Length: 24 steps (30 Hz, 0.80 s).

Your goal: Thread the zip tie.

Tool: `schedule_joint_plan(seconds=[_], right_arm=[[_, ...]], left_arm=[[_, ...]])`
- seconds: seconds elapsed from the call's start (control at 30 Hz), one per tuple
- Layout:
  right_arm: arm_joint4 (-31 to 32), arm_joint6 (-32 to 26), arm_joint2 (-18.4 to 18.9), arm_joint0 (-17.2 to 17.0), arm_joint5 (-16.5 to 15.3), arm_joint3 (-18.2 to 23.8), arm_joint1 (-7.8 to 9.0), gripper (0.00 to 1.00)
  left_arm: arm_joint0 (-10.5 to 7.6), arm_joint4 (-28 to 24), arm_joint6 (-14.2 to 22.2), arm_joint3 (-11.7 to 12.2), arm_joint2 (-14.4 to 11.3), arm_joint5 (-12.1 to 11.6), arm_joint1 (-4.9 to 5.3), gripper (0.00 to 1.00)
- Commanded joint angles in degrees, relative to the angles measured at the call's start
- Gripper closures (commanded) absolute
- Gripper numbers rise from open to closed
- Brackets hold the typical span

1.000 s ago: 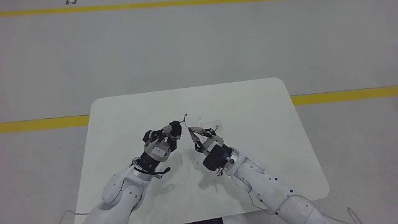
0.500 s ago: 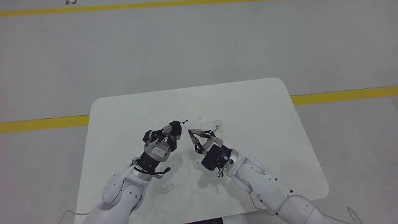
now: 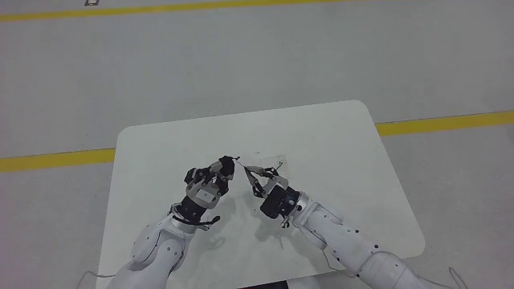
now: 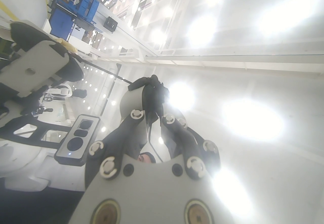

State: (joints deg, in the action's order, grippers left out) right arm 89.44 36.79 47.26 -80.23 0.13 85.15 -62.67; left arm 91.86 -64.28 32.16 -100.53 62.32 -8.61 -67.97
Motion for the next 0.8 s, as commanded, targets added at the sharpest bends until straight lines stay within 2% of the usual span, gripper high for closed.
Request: schedule_joint_plan(seconds=[0.0, 0.17, 0.33, 0.4, 0.47, 0.53, 0.77], right_arm=[[-0.60, 0.38, 0.61, -0.40, 0.65, 0.12, -0.09, 0.00], [-2.02, 0.27, 3.08, -1.27, 1.87, -0.91, -0.06, 0.00], [-3.53, 1.04, 7.79, -2.80, 1.97, -1.26, 0.61, 0.00], [-5.45, 1.89, 9.90, -3.77, 0.81, -0.66, 0.93, 0.00], [-7.27, 3.06, 11.79, -4.84, -3.16, 0.22, 1.38, 0.00], [-4.68, 2.98, 13.33, -5.12, -6.44, -0.03, 1.98, 0.00], [-4.68, 2.98, 13.33, -5.12, -6.44, -0.03, 1.98, 0.00]], left_arm=[[0.00, 0.00, 0.00, 0.00, 0.00, 0.00, 0.00, 1.00], [0.00, 0.00, 0.00, 0.00, 0.00, 0.00, 0.00, 1.00], [0.00, 0.00, 0.00, 0.00, 0.00, 0.00, 0.00, 1.00], [0.00, 0.00, 0.00, 0.00, 0.00, 0.00, 0.00, 1.00], [0.00, 0.00, 0.00, 0.00, 0.00, 0.00, 0.00, 1.00], [0.00, 0.00, 0.00, 0.00, 0.00, 0.00, 0.00, 1.00], [0.00, 0.00, 0.00, 0.00, 0.00, 0.00, 0.00, 1.00]])
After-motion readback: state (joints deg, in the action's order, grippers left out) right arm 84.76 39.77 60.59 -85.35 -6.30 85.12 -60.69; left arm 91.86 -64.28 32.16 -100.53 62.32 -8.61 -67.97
